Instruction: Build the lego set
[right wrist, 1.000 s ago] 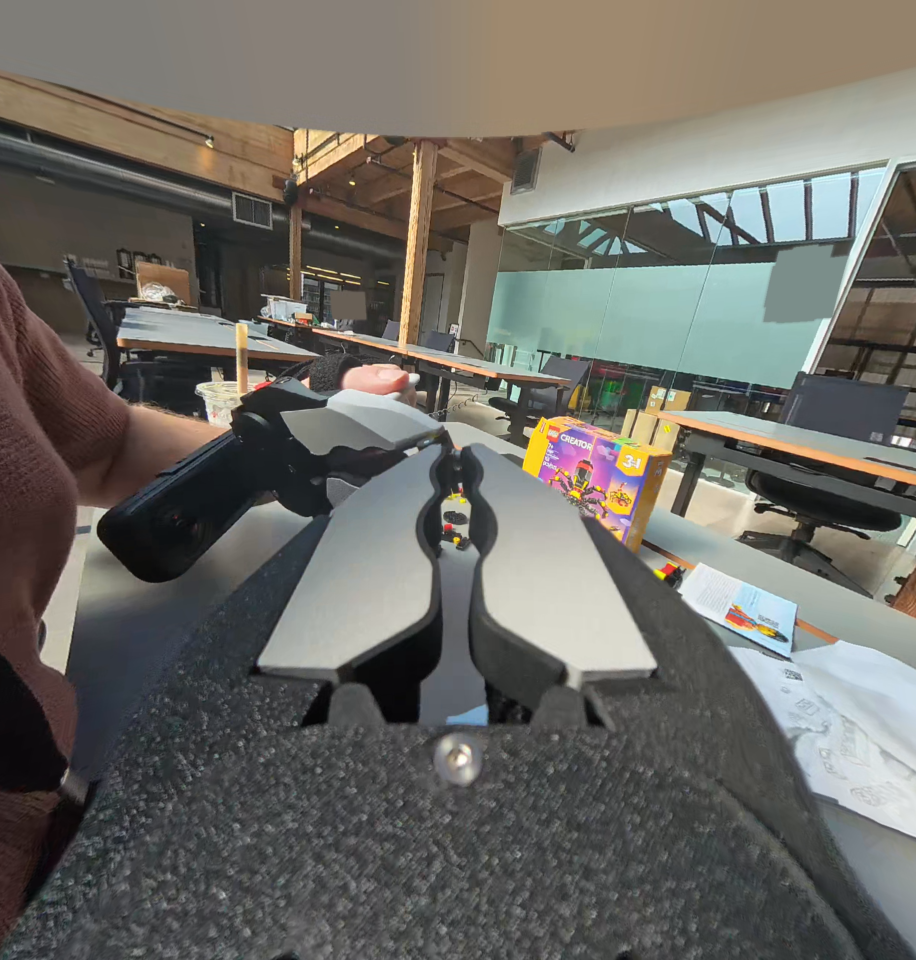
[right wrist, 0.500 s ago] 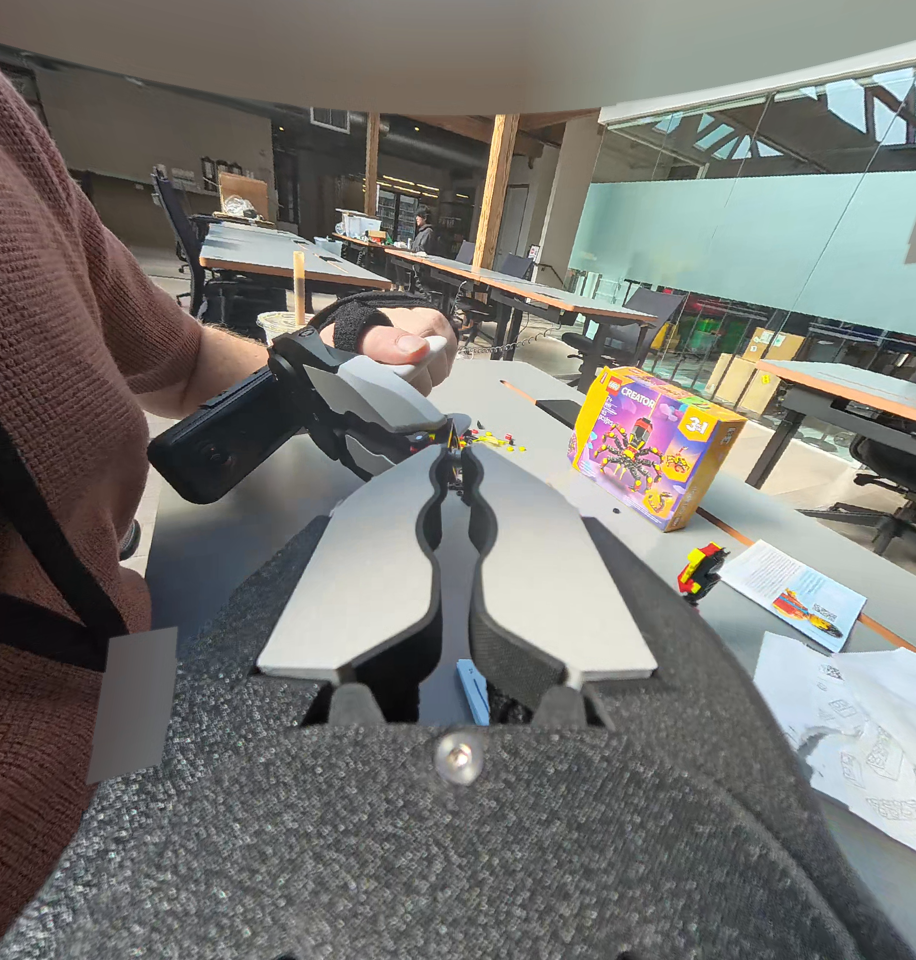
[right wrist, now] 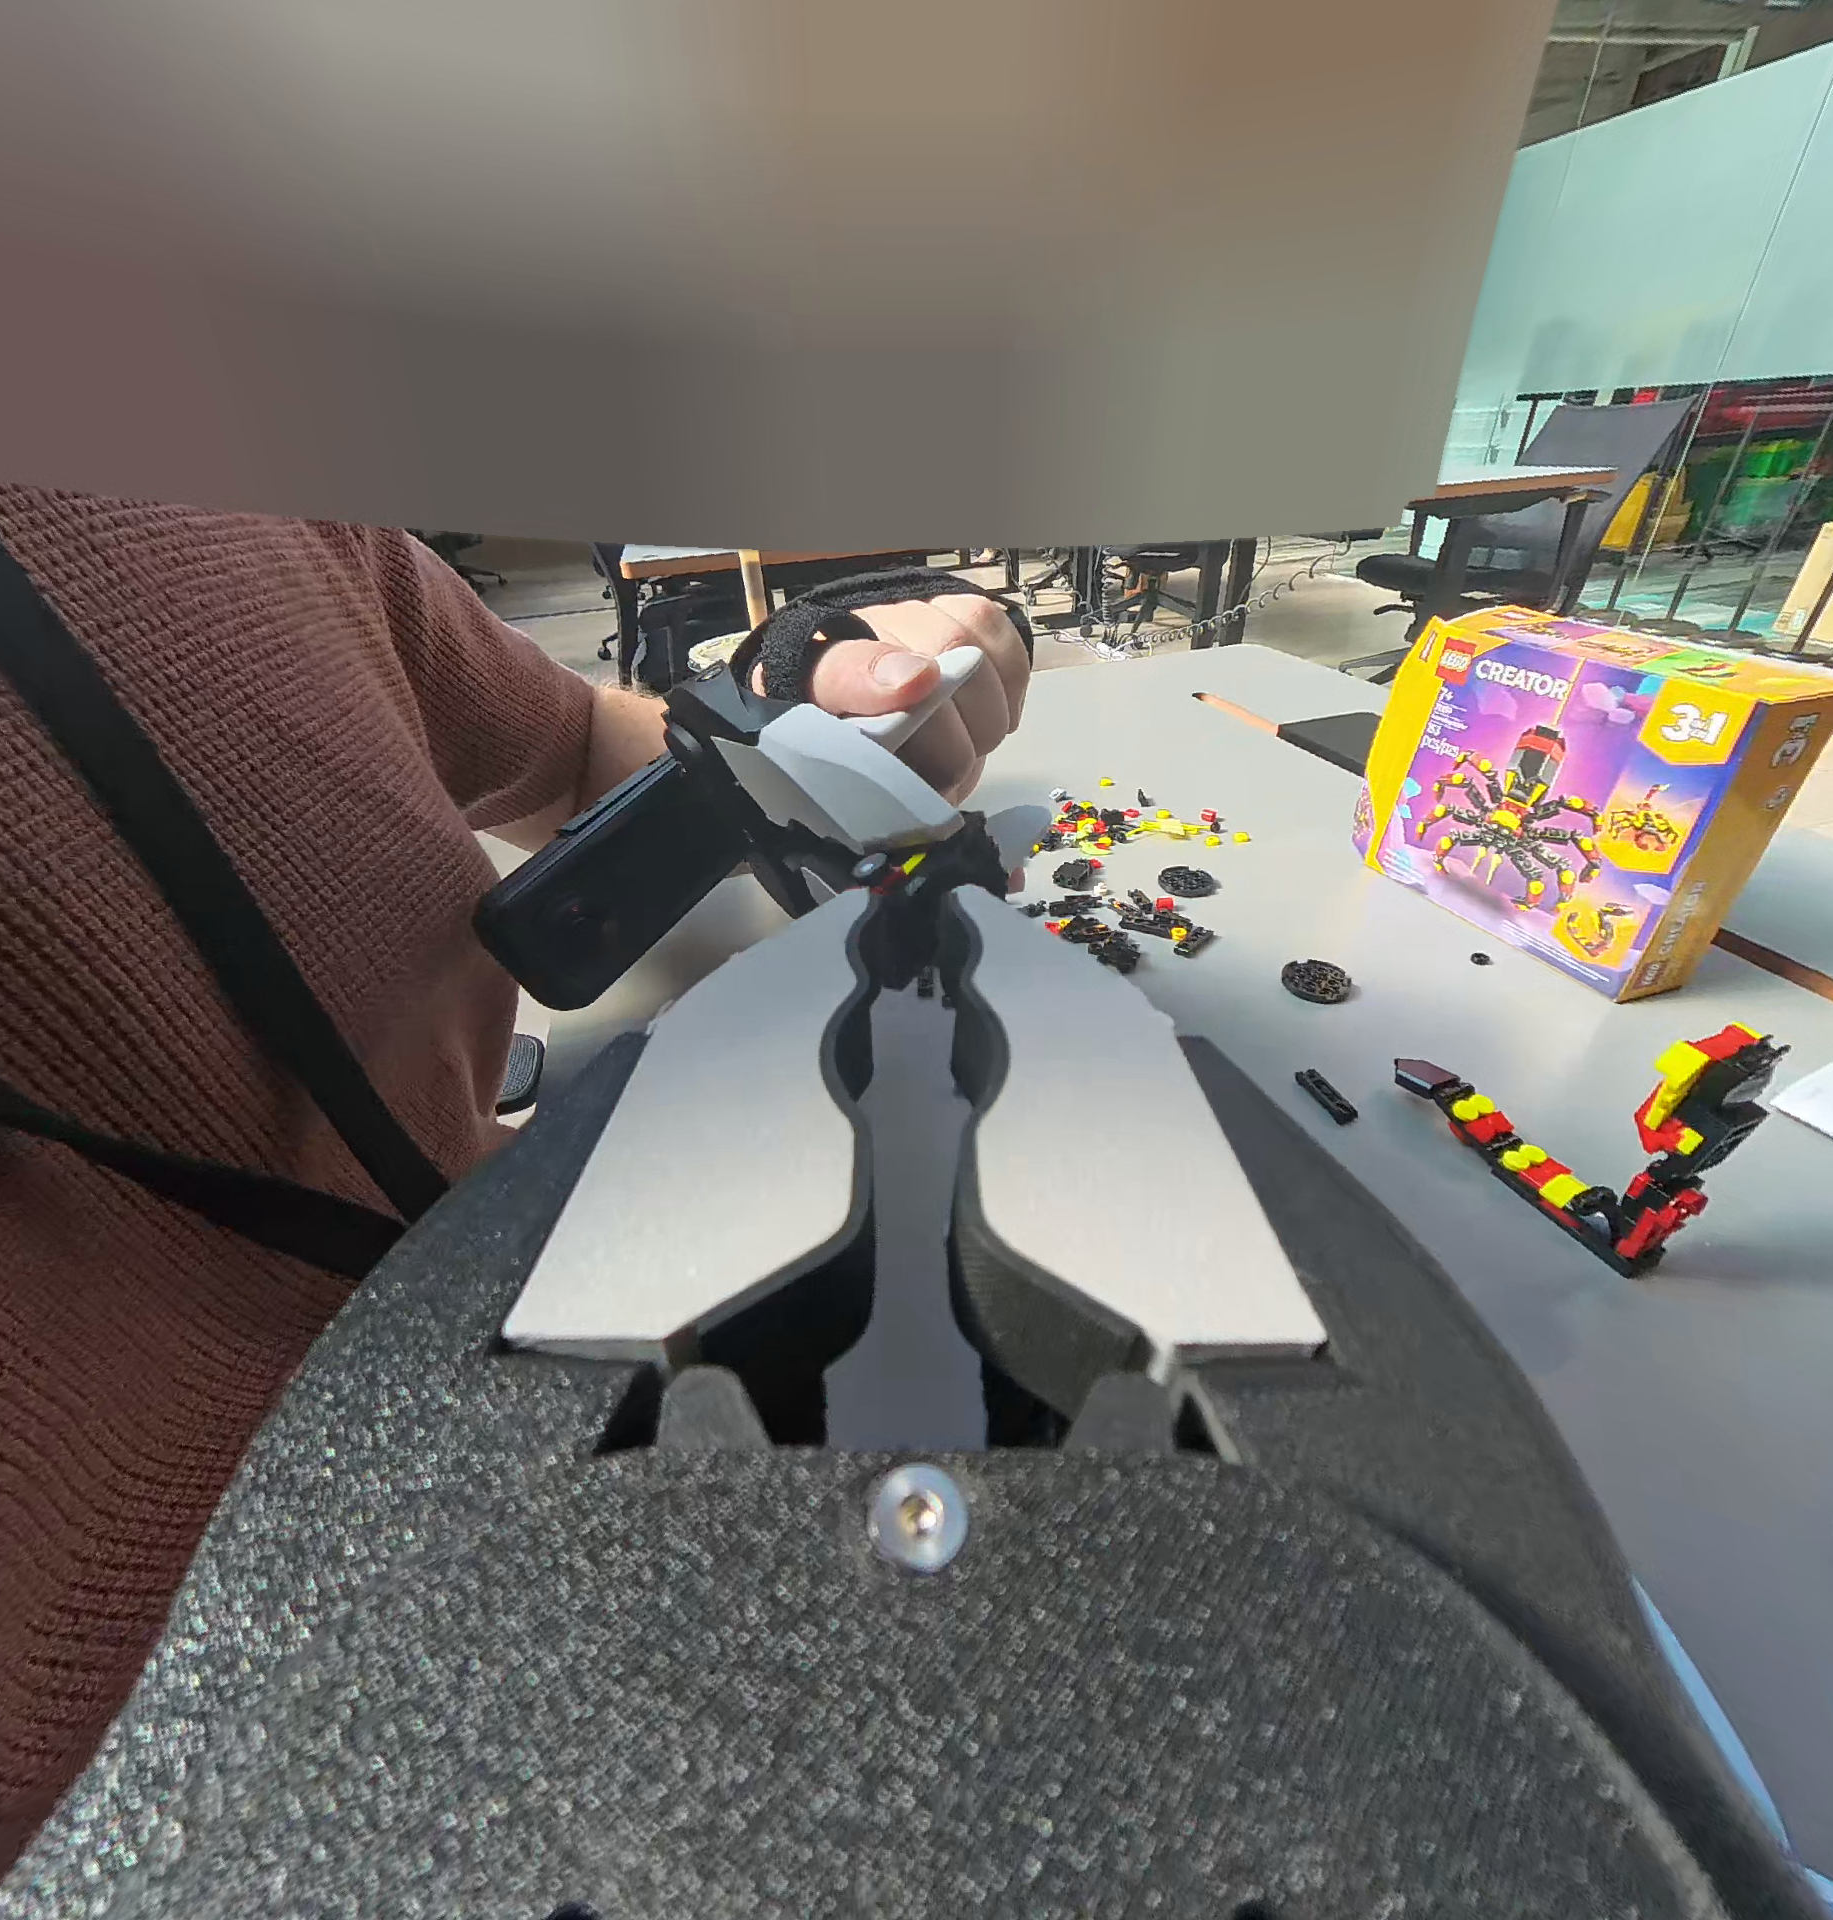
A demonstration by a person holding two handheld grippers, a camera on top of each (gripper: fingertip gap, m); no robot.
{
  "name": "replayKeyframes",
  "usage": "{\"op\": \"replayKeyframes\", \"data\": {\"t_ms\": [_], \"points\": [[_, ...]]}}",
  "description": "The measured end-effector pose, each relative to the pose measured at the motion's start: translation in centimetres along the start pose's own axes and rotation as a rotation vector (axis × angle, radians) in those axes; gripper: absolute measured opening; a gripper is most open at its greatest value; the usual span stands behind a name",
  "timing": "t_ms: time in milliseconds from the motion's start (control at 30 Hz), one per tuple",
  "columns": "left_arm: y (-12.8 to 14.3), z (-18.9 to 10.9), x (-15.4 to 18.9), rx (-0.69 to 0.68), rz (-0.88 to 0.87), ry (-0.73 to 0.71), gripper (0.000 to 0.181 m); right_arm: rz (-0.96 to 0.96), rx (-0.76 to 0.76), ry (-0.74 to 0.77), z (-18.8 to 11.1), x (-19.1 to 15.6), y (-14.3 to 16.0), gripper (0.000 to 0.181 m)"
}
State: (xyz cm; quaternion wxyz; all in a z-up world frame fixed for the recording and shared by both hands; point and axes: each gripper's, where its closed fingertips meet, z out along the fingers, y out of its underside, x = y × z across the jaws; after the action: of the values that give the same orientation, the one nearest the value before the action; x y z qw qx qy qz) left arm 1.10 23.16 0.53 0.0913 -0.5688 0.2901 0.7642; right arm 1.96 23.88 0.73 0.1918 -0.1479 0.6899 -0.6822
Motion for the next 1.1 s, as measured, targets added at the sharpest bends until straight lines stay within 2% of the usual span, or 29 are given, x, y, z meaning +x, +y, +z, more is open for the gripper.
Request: {"op": "replayKeyframes", "data": {"t_ms": [100, 200, 300, 367, 433, 500, 533, 567, 600, 633, 667, 700, 767, 833, 967, 1100], "points": [[0.3, -0.1, 0.5, -0.016, -0.020, 0.016, 0.017, 0.006, 0.007, 0.013, 0.0, -0.1, 0.0, 0.017], [0.7, -0.4, 2.2, -0.046, -0.047, 0.068, 0.017, 0.050, 0.012, 0.081, -0.9, 1.4, 1.4, 0.018], [1.6, -1.0, 6.6, -0.122, -0.103, 0.264, 0.017, 0.166, -0.021, 0.230, -3.2, 5.3, 4.5, 0.020], [1.7, -1.3, 8.7, -0.172, -0.187, 0.364, 0.017, 0.232, 0.147, 0.291, -4.5, 7.9, 3.9, 0.020], [1.8, -1.3, 9.3, -0.209, -0.206, 0.367, 0.017, 0.214, 0.275, 0.464, -6.3, 10.7, 1.3, 0.019], [2.2, -1.4, 9.5, -0.244, -0.214, 0.362, 0.016, 0.248, 0.537, 0.845, -10.6, 13.7, -1.7, 0.008], [2.4, -1.6, 9.7, -0.261, -0.224, 0.377, 0.016, 0.186, 0.606, 0.872, -10.8, 13.2, -3.0, 0.008], [2.7, -1.8, 9.8, -0.275, -0.229, 0.388, 0.017, 0.084, 0.585, 0.906, -10.4, 13.0, -3.6, 0.005], [2.9, -2.1, 9.9, -0.281, -0.238, 0.396, 0.016, 0.062, 0.551, 0.970, -10.3, 13.6, -3.5, 0.005], [3.1, -2.4, 9.9, -0.289, -0.257, 0.404, 0.017, 0.107, 0.526, 0.874, -8.7, 13.3, -3.7, 0.006], [3.5, -2.6, 9.8, -0.301, -0.286, 0.406, 0.017, 0.122, 0.491, 0.664, -6.3, 11.8, -4.1, 0.008], [3.7, -2.7, 9.8, -0.309, -0.314, 0.406, 0.017, 0.105, 0.450, 0.612, -5.4, 11.2, -3.8, 0.010], [3.9, -2.9, 9.5, -0.328, -0.328, 0.403, 0.017, -0.008, 0.396, 0.730, -7.5, 10.8, -3.6, 0.012], [3.6, -3.2, 8.9, -0.329, -0.334, 0.391, 0.017, -0.123, 0.363, 0.765, -10.8, 8.5, -4.8, 0.013], [2.7, -4.0, 7.9, -0.316, -0.328, 0.393, 0.017, -0.184, 0.293, 0.890, -17.5, 5.3, -5.8, 0.016], [2.5, -4.7, 5.4, -0.331, -0.287, 0.393, 0.017, -0.245, 0.267, 0.923, -19.8, 1.1, -7.3, 0.016]]}}
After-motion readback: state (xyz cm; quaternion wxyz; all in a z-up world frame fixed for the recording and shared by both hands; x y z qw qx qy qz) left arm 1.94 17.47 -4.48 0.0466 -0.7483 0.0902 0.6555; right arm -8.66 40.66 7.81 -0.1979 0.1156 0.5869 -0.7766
